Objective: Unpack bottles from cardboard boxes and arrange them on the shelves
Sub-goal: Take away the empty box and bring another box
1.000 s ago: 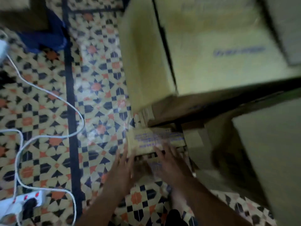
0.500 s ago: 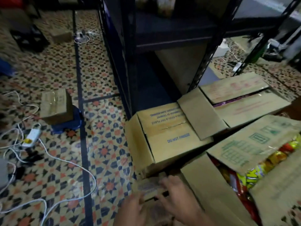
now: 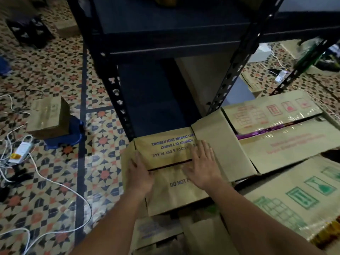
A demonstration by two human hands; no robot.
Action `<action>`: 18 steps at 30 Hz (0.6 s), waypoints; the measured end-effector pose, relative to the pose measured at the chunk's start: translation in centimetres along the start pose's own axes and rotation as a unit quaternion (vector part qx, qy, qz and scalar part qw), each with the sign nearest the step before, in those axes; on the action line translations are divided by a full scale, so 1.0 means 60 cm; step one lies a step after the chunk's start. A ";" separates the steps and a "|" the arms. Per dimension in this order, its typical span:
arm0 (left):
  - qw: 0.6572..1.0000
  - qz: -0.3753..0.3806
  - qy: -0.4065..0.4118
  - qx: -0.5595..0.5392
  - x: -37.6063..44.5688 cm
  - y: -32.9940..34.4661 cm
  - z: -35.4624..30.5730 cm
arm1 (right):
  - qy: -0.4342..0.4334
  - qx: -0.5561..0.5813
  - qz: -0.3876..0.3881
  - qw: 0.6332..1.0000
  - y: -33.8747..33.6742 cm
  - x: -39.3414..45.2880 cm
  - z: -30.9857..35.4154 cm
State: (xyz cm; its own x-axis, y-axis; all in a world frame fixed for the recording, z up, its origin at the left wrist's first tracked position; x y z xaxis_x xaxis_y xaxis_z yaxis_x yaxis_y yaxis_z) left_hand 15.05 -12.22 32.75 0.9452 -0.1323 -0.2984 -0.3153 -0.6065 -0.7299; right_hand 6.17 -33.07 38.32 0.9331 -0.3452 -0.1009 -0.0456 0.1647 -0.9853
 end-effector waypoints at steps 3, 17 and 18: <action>0.998 -0.017 -0.013 -0.052 0.003 0.024 0.017 | -0.030 -0.047 0.029 0.998 0.051 0.015 -0.013; 0.999 -0.014 0.030 0.020 -0.006 -0.003 0.062 | -0.013 -0.040 0.019 0.999 0.116 -0.002 0.042; 0.999 -0.013 0.028 0.024 -0.010 -0.009 0.072 | -0.010 -0.036 0.022 0.999 0.119 -0.008 0.055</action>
State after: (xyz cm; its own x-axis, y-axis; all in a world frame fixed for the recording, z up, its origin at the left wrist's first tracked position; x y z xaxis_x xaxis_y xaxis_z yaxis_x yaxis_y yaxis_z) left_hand 14.29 -8.40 30.69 0.9562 -0.1612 -0.2445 -0.2924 -0.5716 -0.7666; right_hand 6.59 -28.70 31.81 0.9369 -0.3197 -0.1418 -0.1111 0.1125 -0.9874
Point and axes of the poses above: each hand's wrist, its own x-axis towards the middle knuckle, its own y-axis out of the palm, z = x × y, the point moved 3 cm from there along x, towards the middle knuckle, and after that the axes turned 12 degrees about -z, right-handed, at the moved point
